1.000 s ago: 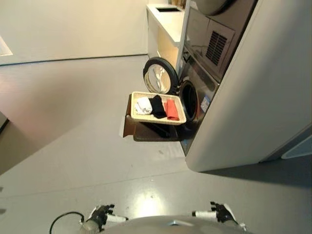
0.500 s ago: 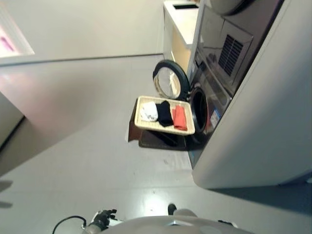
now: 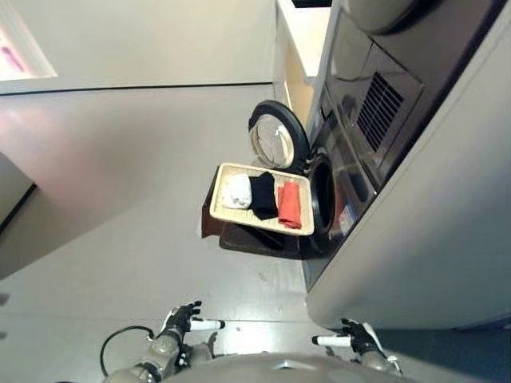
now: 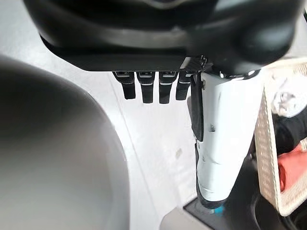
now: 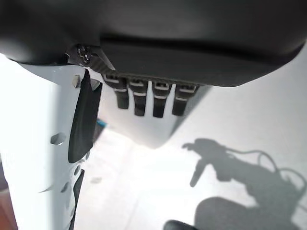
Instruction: Pick up the clothes and place them into the washing machine
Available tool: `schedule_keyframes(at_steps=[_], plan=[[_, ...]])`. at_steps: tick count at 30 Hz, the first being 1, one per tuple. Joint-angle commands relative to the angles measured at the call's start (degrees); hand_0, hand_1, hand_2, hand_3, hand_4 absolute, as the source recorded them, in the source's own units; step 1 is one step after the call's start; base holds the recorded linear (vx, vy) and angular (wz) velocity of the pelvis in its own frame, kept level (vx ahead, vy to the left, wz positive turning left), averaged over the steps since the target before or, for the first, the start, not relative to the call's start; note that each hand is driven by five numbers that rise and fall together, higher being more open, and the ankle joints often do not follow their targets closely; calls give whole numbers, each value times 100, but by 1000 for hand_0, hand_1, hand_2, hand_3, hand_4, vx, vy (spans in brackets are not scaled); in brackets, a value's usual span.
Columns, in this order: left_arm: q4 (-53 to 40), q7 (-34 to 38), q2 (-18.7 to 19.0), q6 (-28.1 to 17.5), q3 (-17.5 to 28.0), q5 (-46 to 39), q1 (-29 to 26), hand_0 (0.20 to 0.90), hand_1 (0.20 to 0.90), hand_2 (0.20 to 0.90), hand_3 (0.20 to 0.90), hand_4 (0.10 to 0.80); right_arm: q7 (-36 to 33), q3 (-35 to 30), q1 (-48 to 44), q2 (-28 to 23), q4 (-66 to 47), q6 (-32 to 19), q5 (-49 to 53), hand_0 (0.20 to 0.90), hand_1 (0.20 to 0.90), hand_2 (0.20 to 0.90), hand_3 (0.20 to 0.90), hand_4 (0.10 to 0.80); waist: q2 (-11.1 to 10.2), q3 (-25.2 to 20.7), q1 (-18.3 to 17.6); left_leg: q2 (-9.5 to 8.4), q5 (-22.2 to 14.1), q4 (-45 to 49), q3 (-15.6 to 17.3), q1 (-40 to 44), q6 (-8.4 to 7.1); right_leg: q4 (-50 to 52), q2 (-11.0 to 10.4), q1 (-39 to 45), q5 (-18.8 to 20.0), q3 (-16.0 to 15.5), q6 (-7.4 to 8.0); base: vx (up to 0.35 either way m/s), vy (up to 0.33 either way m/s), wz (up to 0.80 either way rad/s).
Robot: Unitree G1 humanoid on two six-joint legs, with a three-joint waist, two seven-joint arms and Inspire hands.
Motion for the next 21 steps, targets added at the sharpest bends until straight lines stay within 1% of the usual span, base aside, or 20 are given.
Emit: schedule_keyframes(at_steps=[1, 2, 3, 4, 5, 6, 7, 8, 9, 10, 11, 13, 14, 15, 16, 17, 19, 20, 21], plan=[[194, 142, 185, -65, -49, 94, 308, 900, 900, 900, 900, 800, -156, 83, 125, -87, 31, -205, 108, 900, 900, 900, 900, 800, 67, -185, 196, 125, 896, -357, -120, -163, 108, 183, -321, 363, -470, 320, 634, 434, 190, -35], [245, 137, 189, -62, -23, 101, 333, 900, 900, 900, 900, 800, -143, 85, 132, -84, 56, -192, 93, 900, 900, 900, 900, 800, 88, -220, 255, 81, 942, -312, -252, -64, 127, 224, -378, 464, -526, 383, 655, 435, 228, -46], [283, 121, 205, -66, 8, 112, 360, 900, 900, 900, 900, 800, -131, 40, 129, -55, 105, -190, 112, 900, 900, 900, 900, 800, 94, -319, 272, 39, 989, -230, -254, -37, 133, 281, -471, 559, -584, 421, 714, 300, 161, -90], [284, 121, 208, -67, 6, 112, 362, 900, 900, 900, 900, 800, -131, 40, 132, -52, 105, -190, 112, 900, 900, 900, 900, 800, 77, -315, 276, 24, 981, -227, -243, -24, 138, 280, -489, 571, -595, 425, 718, 403, 248, -97], [269, 83, 278, -77, 7, 170, 342, 900, 900, 900, 900, 800, -95, -49, 173, -31, 117, -183, 131, 900, 900, 900, 900, 800, -4, -394, 309, -116, 814, 164, -161, -58, 228, 564, -722, 578, -554, 459, 842, 356, 228, -101], [257, 79, 323, -85, 11, 177, 301, 900, 900, 900, 900, 800, -77, -82, 170, -20, 130, -187, 146, 900, 900, 900, 900, 800, -50, -413, 321, -209, 705, 312, -85, -70, 292, 834, -800, 511, -484, 468, 909, 439, 284, -86], [233, 80, 369, -88, 18, 186, 265, 900, 900, 900, 900, 800, -47, -107, 178, -14, 131, -197, 158, 900, 900, 900, 900, 800, -90, -436, 331, -297, 578, 392, -35, -39, 360, 1151, -871, 398, -265, 484, 963, 288, 192, -90], [189, 86, 426, -92, 7, 182, 221, 900, 900, 900, 900, 800, -40, -137, 171, -3, 92, -201, 172, 900, 900, 900, 900, 800, -149, -412, 298, -415, 427, 483, 26, 37, 452, 1577, -941, 278, 97, 493, 1047, 257, 181, -68], [131, 94, 487, -94, -9, 189, 172, 900, 900, 900, 900, 800, -38, -148, 151, -13, 57, -206, 190, 900, 900, 900, 900, 800, -124, -393, 284, -415, 364, 482, 60, 112, 506, 1965, -893, 67, 362, 526, 1065, 240, 206, -44], [26, 99, 544, -104, -34, 193, 121, 900, 900, 900, 900, 800, -38, -151, 125, -15, 18, -211, 202, 900, 900, 900, 900, 800, -79, -337, 245, -443, 291, 450, 88, 232, 587, 2373, -842, -116, 540, 459, 1066, 202, 235, -14], [-22, 100, 592, -104, -51, 192, 73, 900, 900, 900, 900, 800, -38, -164, 107, -10, -3, -215, 224, 900, 900, 900, 900, 800, -18, -274, 208, -437, 240, 404, 113, 357, 627, 2738, -829, -337, 545, 282, 1048, 192, 242, -22], [6, 99, 658, -113, -41, 178, 49, 900, 900, 900, 900, 800, -23, -194, 146, 17, -29, -213, 222, 900, 900, 900, 900, 800, 72, -245, 134, -453, 124, 249, 206, 656, 664, 2894, -949, -698, 568, -180, 998, 216, 222, -22], [37, 96, 671, -109, -22, 171, 38, 900, 900, 900, 900, 800, -28, -224, 155, 22, -31, -198, 215, 900, 900, 900, 900, 800, 99, -244, 98, -465, 61, 199, 239, 800, 658, 2771, -1022, -835, 468, -444, 967, 284, 195, -17], [85, 78, 681, -97, -3, 186, 18, 900, 900, 900, 900, 800, -12, -242, 174, 22, -28, -197, 186, 900, 900, 900, 900, 800, 121, -249, 53, -480, -17, 141, 259, 966, 641, 2522, -1029, -994, 285, -708, 924, 291, 135, -12], [105, 57, 673, -93, 16, 203, 21, 900, 900, 900, 900, 800, -7, -256, 197, 17, -17, -198, 178, 900, 900, 900, 900, 800, 115, -225, -10, -515, -93, 104, 230, 1126, 632, 2316, -1066, -991, 149, -915, 927, 300, 91, -11], [106, 28, 656, -100, 24, 228, 32, 900, 900, 900, 900, 800, -3, -281, 211, 2, 11, -195, 168, 900, 900, 900, 900, 800, 103, -235, -28, -546, -171, 56, 267, 1240, 616, 1968, -1081, -1059, 107, -1157, 920, 297, 40, -7], [131, -9, 580, -99, 36, 312, 66, 900, 900, 900, 900, 800, 4, -310, 233, 11, 44, -164, 114, 900, 900, 900, 900, 800, 35, -250, -76, -671, -324, -91, 259, 1548, 604, 1160, -1098, -1208, 321, -1580, 958, 298, 10, -5], [153, -24, 544, -100, 33, 349, 75, 900, 900, 900, 900, 800, 7, -326, 237, 21, 35, -154, 94, 900, 900, 900, 900, 800, 5, -243, -98, -707, -382, -151, 265, 1670, 592, 834, -1122, -1291, 494, -1775, 984, 281, -21, -2], [186, -26, 505, -96, 29, 375, 98, 900, 900, 900, 900, 800, 5, -338, 235, 33, 18, -152, 72, 900, 900, 900, 900, 800, -18, -246, -117, -727, -456, -211, 282, 1799, 568, 545, -1128, -1457, 691, -2048, 1026, 261, -25, -1]])
